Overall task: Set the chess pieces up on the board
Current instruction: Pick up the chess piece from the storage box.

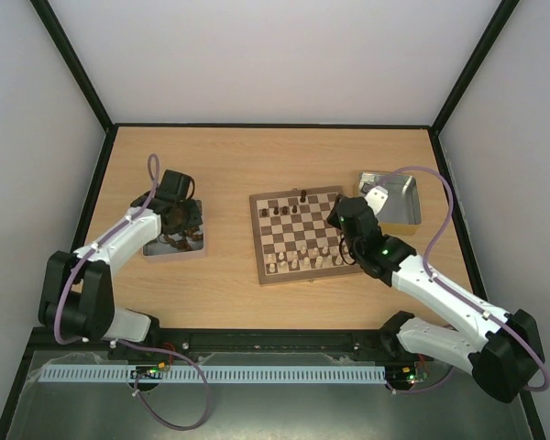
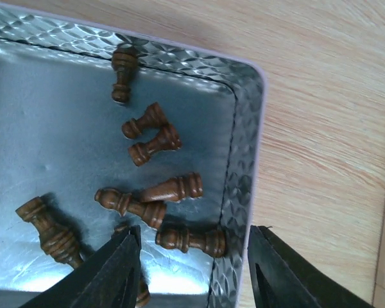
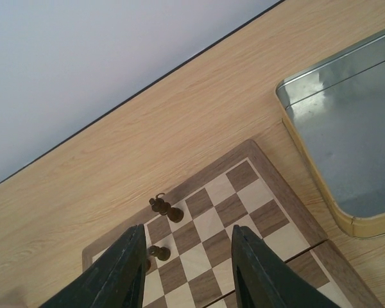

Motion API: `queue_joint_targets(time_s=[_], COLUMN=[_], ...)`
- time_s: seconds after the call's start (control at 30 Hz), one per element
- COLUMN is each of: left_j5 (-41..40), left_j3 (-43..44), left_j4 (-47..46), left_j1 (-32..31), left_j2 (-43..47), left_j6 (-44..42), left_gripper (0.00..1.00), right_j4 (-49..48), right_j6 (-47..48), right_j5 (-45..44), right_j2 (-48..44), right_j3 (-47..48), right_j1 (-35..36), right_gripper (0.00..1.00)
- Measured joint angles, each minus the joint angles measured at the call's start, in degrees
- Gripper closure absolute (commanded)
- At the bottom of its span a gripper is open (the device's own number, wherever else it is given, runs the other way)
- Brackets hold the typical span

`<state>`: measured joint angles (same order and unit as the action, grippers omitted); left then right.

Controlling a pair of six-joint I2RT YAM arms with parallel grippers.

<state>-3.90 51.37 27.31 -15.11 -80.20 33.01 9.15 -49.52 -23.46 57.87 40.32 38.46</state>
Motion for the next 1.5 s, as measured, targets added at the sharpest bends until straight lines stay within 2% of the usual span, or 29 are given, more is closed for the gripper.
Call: queue_joint_targets(time_s=[0.13,0.27,0.47,0.7,0.9,1.07,1.3,1.5], left_j5=[0.72,0.26,-1.62,-2.97,-4.28,-4.74,-5.11,-5.38], left_j3=[-0.13,-0.13,0.04,3.41,6.1,6.78,6.78,6.75], left_j4=[-1.66,-3.04,-4.85,-5.64,-6.75,-7.5,-8.57,-9.94], left_j1=[1.4,2.1,3.34,5.51,6.56,7.8,8.35,8.33], left_j2=[-2.8,-6.05,-10.6,-14.58,-17.79,-19.93,-21.59,-22.01], left_j6=[-0.24,-0.17,0.63,1.4,1.75,2.05,2.21,2.36], left_gripper=[0.59,0.6,0.56,0.46,0.45,0.58,0.67,0.86], right_j4=[-0.55,-0.76,-0.87,-0.85,-0.85,-0.83,-0.83,-0.81], right_j6=[0.0,0.0,0.02,0.35,0.46,0.46,0.46,0.46], right_j5=[0.72,0.94,1.55,1.92,1.99,2.12,2.16,2.43], right_j2=[0.44,0.76,1.46,1.55,1.55,1.55,1.55,1.55], right_j3=[0.0,0.0,0.0,0.0,0.0,0.02,0.02,0.02], right_j1=[0.0,0.0,0.0,0.0,0.0,0.0,0.0,0.0], right_gripper=[0.64,0.64,0.64,0.64,0.64,0.64,0.64,0.64])
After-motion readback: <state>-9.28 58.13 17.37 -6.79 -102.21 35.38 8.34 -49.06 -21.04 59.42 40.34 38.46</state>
